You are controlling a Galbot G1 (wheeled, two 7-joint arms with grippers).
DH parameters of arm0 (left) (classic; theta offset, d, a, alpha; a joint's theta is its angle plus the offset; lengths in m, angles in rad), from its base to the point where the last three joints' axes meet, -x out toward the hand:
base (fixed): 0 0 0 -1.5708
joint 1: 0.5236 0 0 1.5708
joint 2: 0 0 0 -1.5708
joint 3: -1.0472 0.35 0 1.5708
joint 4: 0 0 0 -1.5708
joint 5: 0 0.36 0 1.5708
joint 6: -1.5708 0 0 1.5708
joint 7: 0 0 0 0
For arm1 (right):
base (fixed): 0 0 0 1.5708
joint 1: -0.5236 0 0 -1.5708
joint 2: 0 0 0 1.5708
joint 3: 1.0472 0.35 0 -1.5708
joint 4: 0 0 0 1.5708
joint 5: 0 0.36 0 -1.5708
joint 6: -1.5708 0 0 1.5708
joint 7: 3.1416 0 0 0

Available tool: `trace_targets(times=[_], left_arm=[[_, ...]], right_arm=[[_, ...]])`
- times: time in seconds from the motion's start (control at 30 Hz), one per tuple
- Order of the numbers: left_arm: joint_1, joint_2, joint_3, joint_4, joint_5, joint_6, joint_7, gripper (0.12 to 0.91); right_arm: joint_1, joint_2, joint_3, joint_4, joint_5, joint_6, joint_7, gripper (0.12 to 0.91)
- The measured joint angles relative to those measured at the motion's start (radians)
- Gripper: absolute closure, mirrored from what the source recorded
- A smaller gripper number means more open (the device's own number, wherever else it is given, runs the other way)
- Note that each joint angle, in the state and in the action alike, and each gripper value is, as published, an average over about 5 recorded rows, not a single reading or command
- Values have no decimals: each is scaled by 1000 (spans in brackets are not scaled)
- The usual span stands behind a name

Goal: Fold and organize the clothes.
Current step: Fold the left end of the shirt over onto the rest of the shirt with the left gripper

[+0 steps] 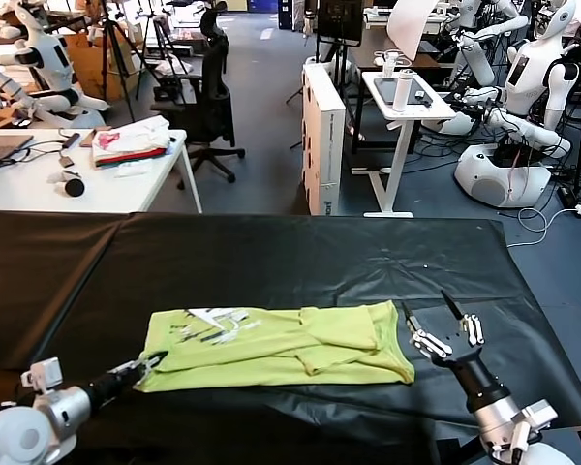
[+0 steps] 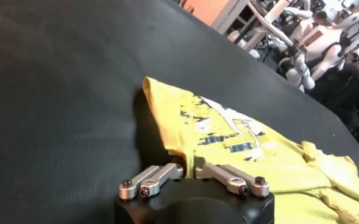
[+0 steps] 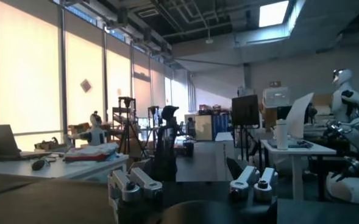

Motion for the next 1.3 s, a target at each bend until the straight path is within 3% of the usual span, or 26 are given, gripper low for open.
trace_targets(times=[0.43, 0.53, 0.63, 0.8, 0.9, 1.3], left_arm=[[45, 27, -132, -66, 315, -3, -31, 854], [58, 12, -134, -100, 315, -3, -50, 854], [54, -14, -120, -150, 251, -4, -79, 854], [27, -78, -55, -243, 101, -4, -118, 854], [2, -120, 12, -275, 65, -4, -131, 854], [-87, -267, 281, -273, 126, -5, -141, 854]], right_arm=[[29, 22, -40, -26, -27, -4, 21, 118], [29, 26, -39, -23, -30, -13, 25, 118], [26, 33, -32, -19, -31, -31, 29, 118], [18, 51, -2, -22, -32, -56, 50, 118], [8, 59, 17, -29, -43, -50, 53, 118], [-40, 103, 38, -19, -106, -48, 47, 118]])
